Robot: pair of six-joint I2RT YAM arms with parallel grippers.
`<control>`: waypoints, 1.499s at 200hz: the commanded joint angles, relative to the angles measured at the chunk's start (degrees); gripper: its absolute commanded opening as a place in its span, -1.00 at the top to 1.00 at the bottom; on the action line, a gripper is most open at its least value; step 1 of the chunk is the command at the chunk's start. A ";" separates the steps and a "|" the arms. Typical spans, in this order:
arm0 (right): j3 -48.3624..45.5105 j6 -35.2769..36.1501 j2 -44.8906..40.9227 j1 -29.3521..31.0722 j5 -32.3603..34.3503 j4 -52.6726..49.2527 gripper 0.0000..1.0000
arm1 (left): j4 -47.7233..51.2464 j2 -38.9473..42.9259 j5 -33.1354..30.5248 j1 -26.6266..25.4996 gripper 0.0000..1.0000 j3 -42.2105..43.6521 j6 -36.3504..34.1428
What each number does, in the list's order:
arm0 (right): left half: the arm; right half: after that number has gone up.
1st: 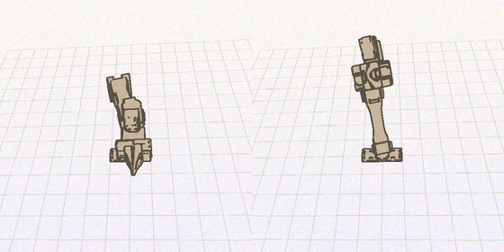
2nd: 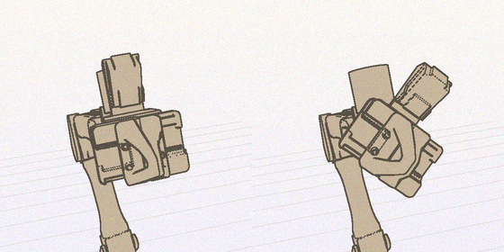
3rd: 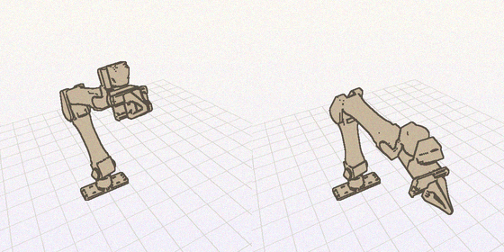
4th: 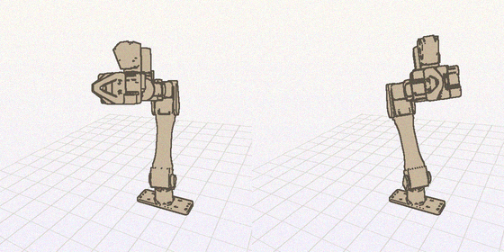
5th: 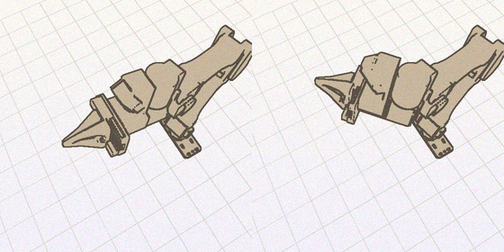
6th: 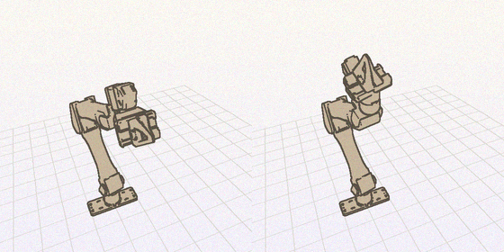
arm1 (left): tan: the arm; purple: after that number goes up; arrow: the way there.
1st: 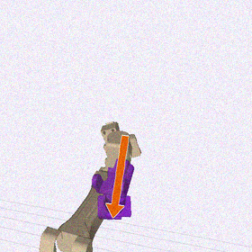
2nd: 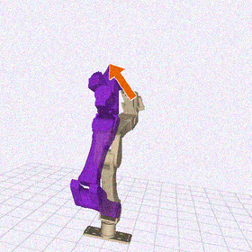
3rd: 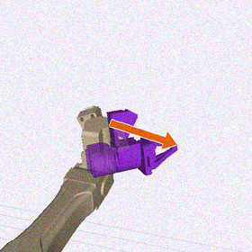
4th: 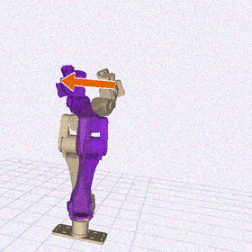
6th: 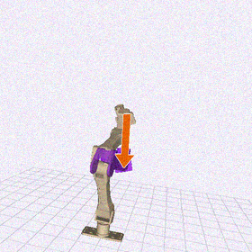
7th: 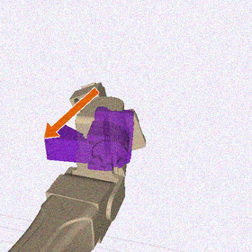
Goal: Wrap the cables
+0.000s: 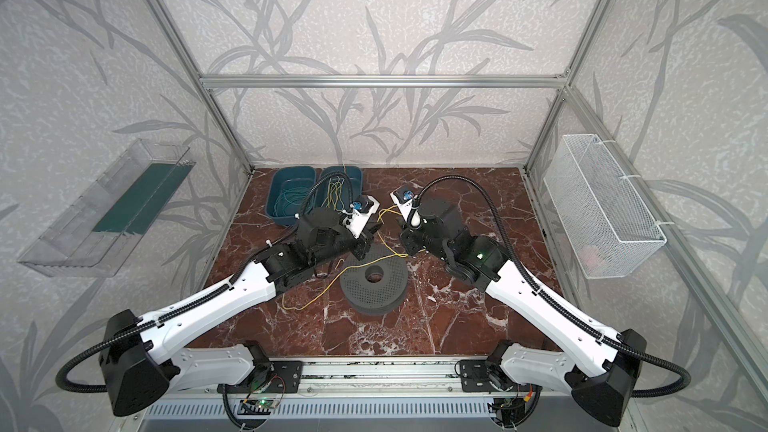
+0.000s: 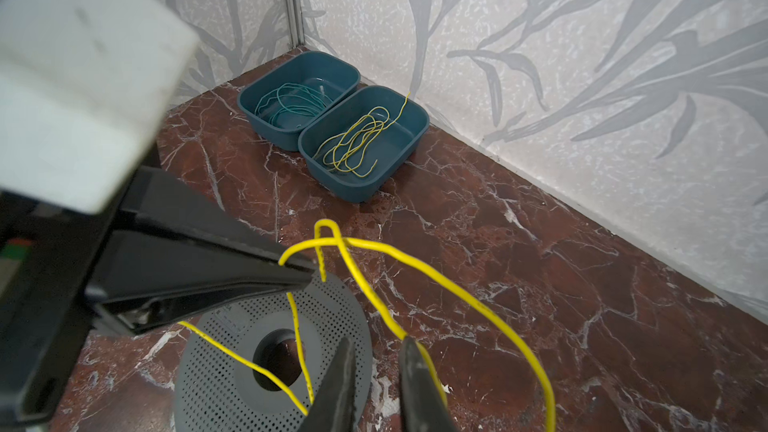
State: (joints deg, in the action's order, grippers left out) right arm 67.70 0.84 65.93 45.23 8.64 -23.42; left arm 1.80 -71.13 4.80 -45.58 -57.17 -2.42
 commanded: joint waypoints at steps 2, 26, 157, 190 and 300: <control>-0.67 0.30 -3.00 0.29 1.91 0.53 0.58 | -0.05 0.14 0.99 0.03 1.00 -1.48 -0.92; -0.66 0.87 -2.60 0.29 2.85 0.37 0.58 | -0.13 0.12 1.31 0.06 1.00 -1.35 -0.75; -2.74 -4.32 -3.38 0.31 -2.34 4.17 1.00 | 1.57 -1.02 -2.51 0.05 1.00 -0.98 0.60; -5.70 -8.98 -7.65 0.28 -5.32 8.80 1.00 | 3.34 -4.44 -6.50 0.04 1.00 -2.44 2.17; -18.01 -16.12 -22.25 0.29 -1.91 13.28 1.00 | 2.27 -6.08 -16.91 3.84 1.00 -2.98 16.05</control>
State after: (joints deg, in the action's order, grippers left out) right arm 51.46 -12.56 47.53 45.28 4.49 -12.58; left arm 5.69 -79.33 -7.68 -43.94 -62.02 8.64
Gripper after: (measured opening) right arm 0.051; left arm 0.048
